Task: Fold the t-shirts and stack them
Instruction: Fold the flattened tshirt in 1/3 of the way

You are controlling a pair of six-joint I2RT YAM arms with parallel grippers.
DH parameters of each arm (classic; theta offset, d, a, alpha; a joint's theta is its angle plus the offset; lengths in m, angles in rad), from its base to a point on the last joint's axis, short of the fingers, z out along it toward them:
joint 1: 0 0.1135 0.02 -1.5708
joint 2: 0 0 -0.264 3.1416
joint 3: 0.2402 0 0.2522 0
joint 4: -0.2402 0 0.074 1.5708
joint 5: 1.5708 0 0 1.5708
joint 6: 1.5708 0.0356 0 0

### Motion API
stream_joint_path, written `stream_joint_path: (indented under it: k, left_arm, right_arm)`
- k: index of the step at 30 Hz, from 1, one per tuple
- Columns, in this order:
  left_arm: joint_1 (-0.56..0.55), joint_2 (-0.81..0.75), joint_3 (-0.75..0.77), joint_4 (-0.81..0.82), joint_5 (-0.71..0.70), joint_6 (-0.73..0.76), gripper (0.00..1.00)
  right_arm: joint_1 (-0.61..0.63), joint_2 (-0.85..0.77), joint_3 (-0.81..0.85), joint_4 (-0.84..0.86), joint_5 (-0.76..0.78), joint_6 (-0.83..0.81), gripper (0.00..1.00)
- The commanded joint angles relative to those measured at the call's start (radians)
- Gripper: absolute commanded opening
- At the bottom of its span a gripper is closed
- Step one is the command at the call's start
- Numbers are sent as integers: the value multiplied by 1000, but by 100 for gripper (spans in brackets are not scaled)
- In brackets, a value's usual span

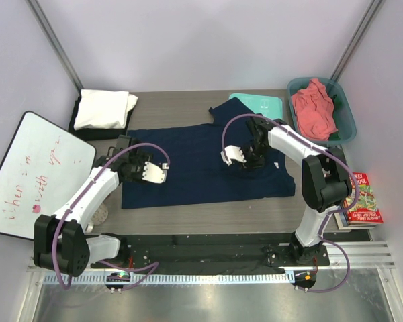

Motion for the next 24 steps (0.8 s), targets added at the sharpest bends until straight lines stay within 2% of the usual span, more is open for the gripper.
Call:
stream_joint_path:
  k: [1,9,12,13,15,24]
  left_arm:
    - [-5,0,31,26,-7,-17,65]
    - [-3,-1,31,33,-6,-20,64]
    - [-3,0,31,36,-3,-20,64]
    - [-3,0,31,36,2,-20,64]
    - [-3,0,29,39,3,-20,64]
    - [-3,0,22,47,11,-22,64]
  right_arm:
    - [9,-6,-10,-20,17,15,33]
    - [11,11,-9,-8,40,24,22]
    - [14,12,-1,16,53,27,12]
    - [14,15,8,24,56,29,5]
    - [17,20,22,26,55,30,1]
    - [51,29,120,116,104,29,1]
